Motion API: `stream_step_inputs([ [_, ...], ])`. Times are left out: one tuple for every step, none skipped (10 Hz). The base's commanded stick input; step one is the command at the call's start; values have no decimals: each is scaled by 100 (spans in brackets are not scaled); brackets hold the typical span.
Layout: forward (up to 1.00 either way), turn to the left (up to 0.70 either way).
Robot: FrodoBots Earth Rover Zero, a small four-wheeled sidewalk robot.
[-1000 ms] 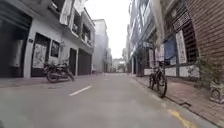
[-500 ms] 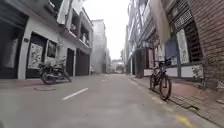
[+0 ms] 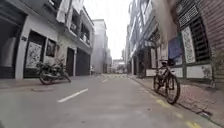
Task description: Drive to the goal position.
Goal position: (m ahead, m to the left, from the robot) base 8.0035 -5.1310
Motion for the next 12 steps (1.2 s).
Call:
stream_step_inputs([
  [50, 0],
  [50, 0],
  [50, 0],
  [50, 0],
  [50, 0],
  [50, 0],
  [50, -21],
  [50, -47],
  [50, -7],
  [50, 0],
  [50, 0],
  [50, 0],
])
